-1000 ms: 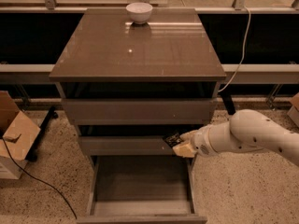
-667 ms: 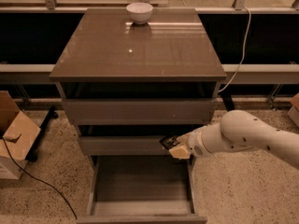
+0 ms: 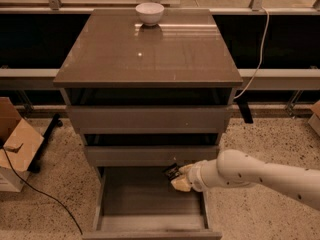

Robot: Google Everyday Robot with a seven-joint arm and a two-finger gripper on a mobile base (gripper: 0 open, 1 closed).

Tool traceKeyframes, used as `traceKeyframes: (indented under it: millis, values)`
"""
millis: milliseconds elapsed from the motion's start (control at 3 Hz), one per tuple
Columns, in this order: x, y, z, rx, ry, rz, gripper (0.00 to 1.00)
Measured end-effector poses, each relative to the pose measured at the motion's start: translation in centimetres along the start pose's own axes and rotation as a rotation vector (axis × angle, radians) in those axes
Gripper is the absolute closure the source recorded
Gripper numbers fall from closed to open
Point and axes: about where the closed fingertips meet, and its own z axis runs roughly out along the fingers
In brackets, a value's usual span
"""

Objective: Place rxbar chocolate into bottom drawer

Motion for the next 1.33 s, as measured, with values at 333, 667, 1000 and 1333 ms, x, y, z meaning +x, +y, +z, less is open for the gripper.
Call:
traceKeyframes:
  millis: [333,667,1000,1333]
  values:
    - [3.3,-0.1,4.0,-0.011,-0.04,0.01,1.0]
    - [6.4,-0.4,7.5,-0.026,-0.071,0.02,1.0]
    - [8.7,-0.5,10.1,-0.037,-0.094,0.027,1.0]
    - [8.5,-1.2,10.2,-0.039,-0.1,0.017,1.0]
